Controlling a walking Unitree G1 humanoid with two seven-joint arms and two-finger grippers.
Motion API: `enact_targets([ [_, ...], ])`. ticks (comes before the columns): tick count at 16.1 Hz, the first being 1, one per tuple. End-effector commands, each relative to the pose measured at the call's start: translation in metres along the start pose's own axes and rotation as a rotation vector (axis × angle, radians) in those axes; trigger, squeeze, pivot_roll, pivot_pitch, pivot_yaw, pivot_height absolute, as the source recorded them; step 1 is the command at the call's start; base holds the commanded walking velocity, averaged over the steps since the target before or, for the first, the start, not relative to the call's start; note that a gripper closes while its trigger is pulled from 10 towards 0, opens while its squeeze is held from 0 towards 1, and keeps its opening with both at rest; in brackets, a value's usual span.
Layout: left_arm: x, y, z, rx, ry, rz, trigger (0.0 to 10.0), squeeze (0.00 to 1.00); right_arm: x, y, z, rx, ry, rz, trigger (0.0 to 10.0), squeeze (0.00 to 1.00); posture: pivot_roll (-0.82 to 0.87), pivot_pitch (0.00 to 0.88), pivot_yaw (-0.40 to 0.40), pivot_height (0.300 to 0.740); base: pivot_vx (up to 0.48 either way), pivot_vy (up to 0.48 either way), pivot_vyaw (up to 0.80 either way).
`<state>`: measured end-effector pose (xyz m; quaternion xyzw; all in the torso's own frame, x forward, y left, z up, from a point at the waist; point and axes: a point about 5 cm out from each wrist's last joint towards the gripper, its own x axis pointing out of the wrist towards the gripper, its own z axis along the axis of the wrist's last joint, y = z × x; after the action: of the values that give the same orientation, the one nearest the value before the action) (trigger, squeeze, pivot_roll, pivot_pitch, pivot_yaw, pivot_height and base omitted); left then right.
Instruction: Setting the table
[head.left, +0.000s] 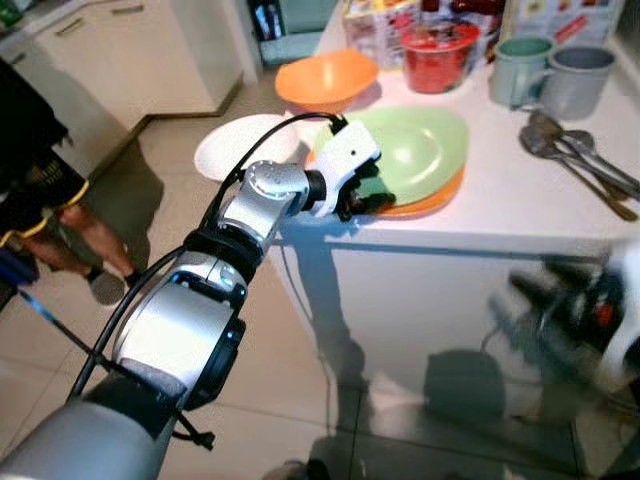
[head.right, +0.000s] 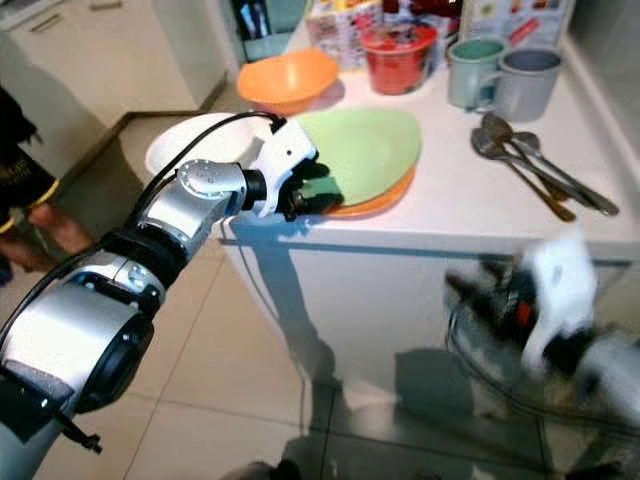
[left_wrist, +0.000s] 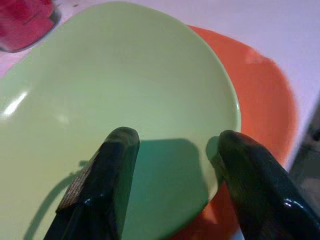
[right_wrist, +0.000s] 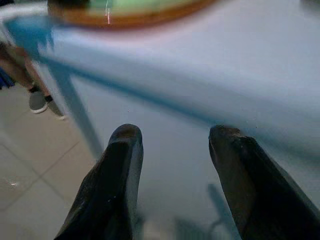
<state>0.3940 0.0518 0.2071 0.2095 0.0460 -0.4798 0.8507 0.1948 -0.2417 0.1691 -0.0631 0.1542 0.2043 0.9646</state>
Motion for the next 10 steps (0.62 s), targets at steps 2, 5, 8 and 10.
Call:
enact_targets([
  [2, -0.004, 0.006, -0.005, 0.003, 0.050, 0.038, 10.0, 0.00, 0.007, 0.018, -0.013, 0.022, 0.012, 0.050, 10.0, 0.00, -0.18, 0.084, 0.231, 0.740, 0.000, 0.000, 0.00],
  [5, 0.000, 0.004, 0.001, 0.016, 0.045, 0.029, 10.0, 0.00, 0.021, 0.037, -0.025, 0.076, 0.012, 0.092, 10.0, 0.00, -0.18, 0.085, 0.239, 0.740, 0.000, 0.000, 0.00],
  [8, 0.002, 0.002, 0.002, 0.027, 0.040, 0.011, 10.0, 0.00, 0.027, 0.039, -0.024, 0.082, -0.008, 0.092, 10.0, 0.00, -0.17, 0.089, 0.241, 0.740, 0.000, 0.000, 0.00],
  [10, -0.002, 0.000, -0.012, 0.059, 0.094, -0.035, 10.0, 0.00, 0.031, 0.040, -0.023, 0.080, -0.013, 0.088, 10.0, 0.00, -0.16, 0.103, 0.241, 0.740, 0.000, 0.000, 0.00],
])
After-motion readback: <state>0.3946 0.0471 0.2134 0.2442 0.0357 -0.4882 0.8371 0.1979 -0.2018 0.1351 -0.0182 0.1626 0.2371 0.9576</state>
